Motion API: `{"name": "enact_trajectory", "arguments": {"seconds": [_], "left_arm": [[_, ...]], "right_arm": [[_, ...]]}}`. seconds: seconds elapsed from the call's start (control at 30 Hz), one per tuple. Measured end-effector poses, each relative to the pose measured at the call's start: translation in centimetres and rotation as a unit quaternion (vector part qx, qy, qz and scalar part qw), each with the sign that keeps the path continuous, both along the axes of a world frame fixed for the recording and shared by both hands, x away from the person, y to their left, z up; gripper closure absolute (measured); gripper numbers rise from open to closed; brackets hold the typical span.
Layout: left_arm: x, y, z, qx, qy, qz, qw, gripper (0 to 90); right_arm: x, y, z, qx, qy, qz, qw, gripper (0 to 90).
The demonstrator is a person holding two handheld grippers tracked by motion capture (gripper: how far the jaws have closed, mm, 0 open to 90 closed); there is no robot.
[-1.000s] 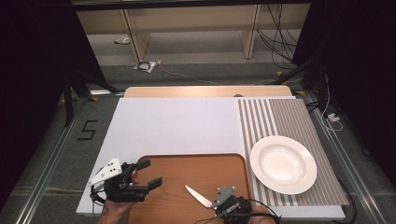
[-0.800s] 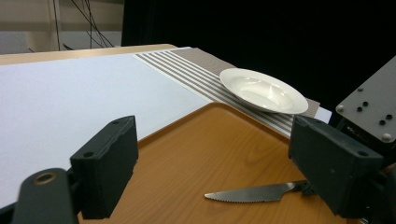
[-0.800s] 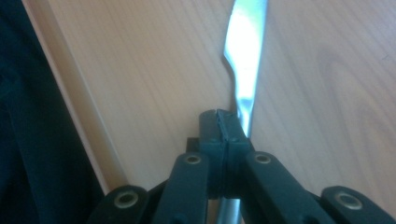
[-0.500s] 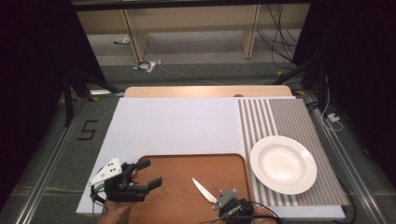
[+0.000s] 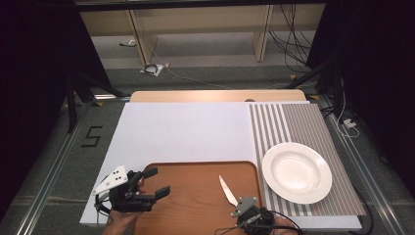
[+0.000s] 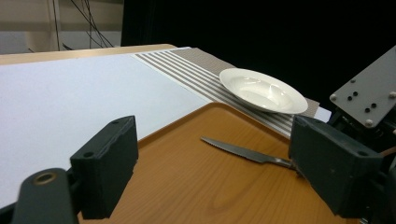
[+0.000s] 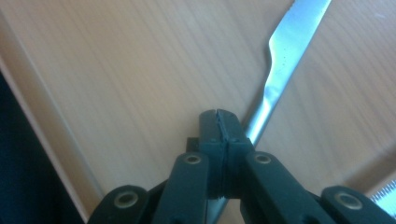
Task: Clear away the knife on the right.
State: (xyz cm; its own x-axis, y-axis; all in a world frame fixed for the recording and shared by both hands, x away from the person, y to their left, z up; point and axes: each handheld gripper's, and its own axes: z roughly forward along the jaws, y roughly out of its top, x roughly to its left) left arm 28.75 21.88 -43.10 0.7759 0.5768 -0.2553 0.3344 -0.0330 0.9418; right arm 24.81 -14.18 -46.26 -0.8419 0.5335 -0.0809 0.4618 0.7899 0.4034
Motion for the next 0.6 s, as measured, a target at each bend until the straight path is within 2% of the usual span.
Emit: {"name": "enact_trajectory", "arguments": {"seconds": [0.6], "left_arm": [[0.0,0.0,0.0,0.0,0.0,0.0,1.0,15.9]], "right_arm": [[0.2,-2.0,0.1,-0.011,-0.006,-0.035,0.9993,90.0]]}}
